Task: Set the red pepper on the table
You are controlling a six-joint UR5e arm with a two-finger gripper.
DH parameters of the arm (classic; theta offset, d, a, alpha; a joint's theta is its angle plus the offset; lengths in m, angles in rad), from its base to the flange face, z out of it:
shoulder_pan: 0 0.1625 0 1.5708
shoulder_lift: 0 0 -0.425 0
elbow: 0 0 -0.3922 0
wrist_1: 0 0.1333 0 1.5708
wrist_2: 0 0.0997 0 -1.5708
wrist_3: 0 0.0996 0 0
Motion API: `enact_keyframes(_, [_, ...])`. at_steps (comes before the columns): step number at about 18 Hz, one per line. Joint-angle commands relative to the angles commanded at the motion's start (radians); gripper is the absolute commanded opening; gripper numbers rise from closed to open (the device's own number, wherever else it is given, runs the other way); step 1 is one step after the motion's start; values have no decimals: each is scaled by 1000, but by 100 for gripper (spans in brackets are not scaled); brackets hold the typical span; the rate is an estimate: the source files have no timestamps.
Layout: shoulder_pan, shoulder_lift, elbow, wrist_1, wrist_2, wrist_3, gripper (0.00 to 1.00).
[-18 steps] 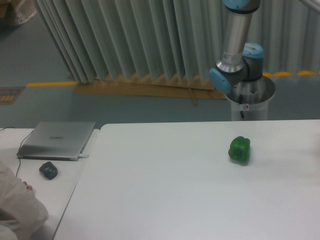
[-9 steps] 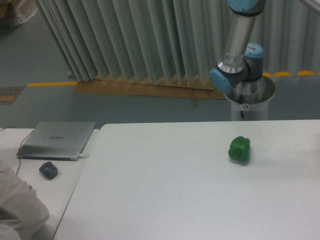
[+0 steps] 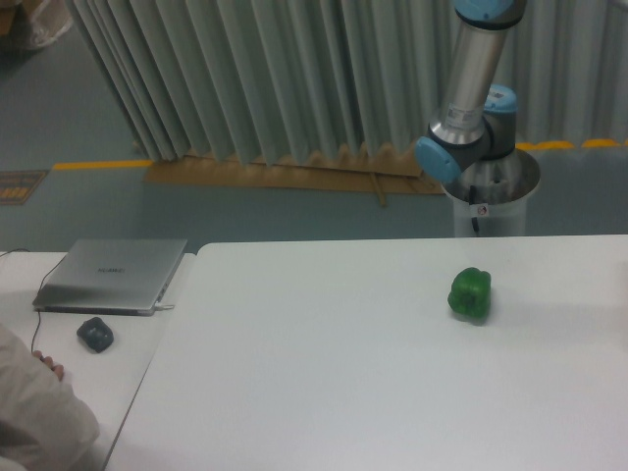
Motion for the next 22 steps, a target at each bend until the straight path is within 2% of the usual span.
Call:
enact_keyframes(8, [-52,-12,-60,-17,-5,-5,100])
enact_keyframes(11, [-43,-23,-60,-14,-9,-3,100])
enact_keyframes(13, [-29,-35,-23,-15,-6,-2,100])
enact_keyframes(16, [-32,-58,-16,-11,-5,-8,100])
enact_keyframes(22, [-29,-64,-17,-12,-2,-2,100])
